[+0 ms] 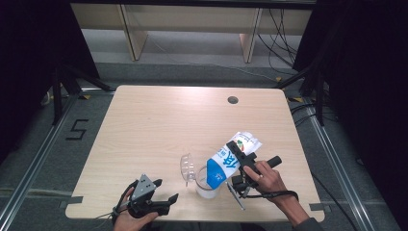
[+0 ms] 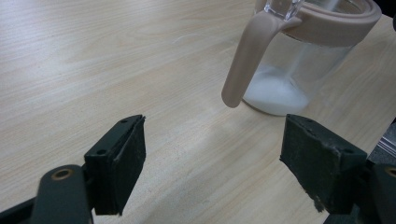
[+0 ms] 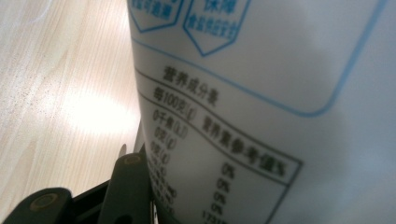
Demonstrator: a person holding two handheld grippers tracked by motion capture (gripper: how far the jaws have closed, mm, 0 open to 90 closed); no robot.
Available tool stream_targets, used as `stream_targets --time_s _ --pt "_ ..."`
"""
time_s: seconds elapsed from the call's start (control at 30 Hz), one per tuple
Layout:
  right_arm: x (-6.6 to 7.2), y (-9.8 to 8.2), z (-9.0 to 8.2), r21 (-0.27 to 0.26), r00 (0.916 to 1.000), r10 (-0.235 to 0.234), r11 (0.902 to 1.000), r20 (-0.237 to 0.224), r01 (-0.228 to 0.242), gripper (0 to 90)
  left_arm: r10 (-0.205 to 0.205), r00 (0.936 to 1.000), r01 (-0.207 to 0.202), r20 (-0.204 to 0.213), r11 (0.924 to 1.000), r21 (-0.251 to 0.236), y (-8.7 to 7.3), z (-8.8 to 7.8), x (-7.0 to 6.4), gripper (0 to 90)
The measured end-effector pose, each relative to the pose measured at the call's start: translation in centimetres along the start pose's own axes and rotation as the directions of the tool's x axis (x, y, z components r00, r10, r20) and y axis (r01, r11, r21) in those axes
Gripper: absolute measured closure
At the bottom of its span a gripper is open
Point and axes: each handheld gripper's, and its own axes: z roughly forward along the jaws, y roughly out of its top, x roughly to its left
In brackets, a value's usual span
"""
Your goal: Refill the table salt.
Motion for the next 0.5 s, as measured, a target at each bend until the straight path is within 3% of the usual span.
stream_targets --time_s 0.5 --pt "0.0 -0.03 -0.03 0.009 0.9999 -0.005 0.9999 -0.011 0.005 54.5 0.0 1.0 0.0 0.0 1.0 0.0 0.0 -0.01 0.0 21.7"
